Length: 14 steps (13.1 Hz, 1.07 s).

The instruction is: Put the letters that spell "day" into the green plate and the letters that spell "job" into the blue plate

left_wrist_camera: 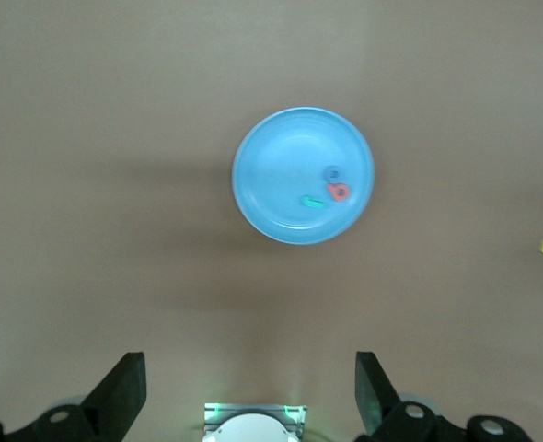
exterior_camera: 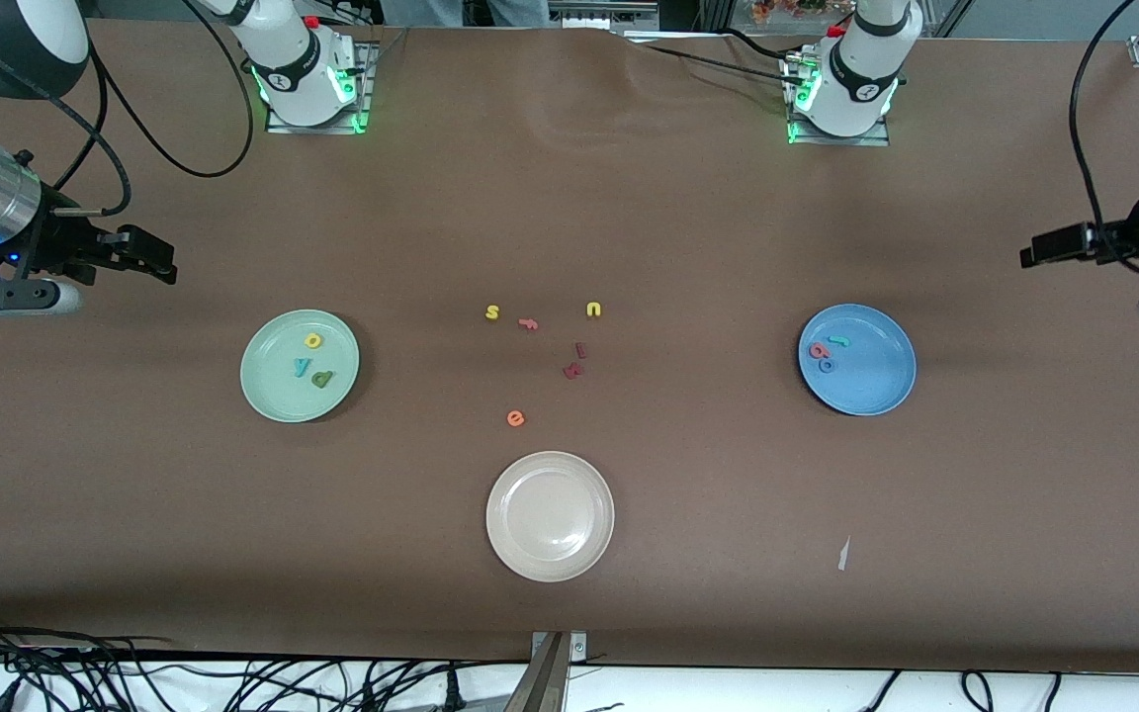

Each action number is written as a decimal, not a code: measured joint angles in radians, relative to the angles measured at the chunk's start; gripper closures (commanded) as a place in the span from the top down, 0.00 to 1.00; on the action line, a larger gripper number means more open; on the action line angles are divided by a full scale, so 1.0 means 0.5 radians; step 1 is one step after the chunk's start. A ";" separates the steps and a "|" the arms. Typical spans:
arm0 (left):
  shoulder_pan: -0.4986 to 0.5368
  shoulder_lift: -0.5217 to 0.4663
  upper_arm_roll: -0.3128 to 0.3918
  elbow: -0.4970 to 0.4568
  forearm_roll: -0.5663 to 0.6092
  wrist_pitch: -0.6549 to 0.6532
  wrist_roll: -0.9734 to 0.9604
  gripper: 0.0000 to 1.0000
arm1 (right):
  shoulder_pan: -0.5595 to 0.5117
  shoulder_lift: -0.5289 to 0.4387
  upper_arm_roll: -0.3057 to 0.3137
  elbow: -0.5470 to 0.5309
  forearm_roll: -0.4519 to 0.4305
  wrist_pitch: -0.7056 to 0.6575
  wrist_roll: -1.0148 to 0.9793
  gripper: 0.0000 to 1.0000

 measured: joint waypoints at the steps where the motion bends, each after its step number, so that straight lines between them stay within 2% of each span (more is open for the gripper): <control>1: -0.028 -0.023 -0.003 0.024 -0.001 -0.013 -0.003 1.00 | 0.000 0.000 0.000 0.000 0.000 0.000 0.000 1.00; 4: -0.068 -0.057 -0.018 0.023 0.028 0.114 -0.037 1.00 | 0.000 0.000 0.000 0.000 0.000 0.000 0.000 1.00; 7: -0.067 -0.060 -0.092 -0.035 0.170 0.235 -0.042 1.00 | 0.001 0.001 0.000 0.000 0.000 0.000 0.000 1.00; 14: -0.052 -0.058 -0.101 -0.066 0.191 0.278 -0.045 1.00 | 0.014 0.002 0.000 0.000 0.000 0.000 -0.001 1.00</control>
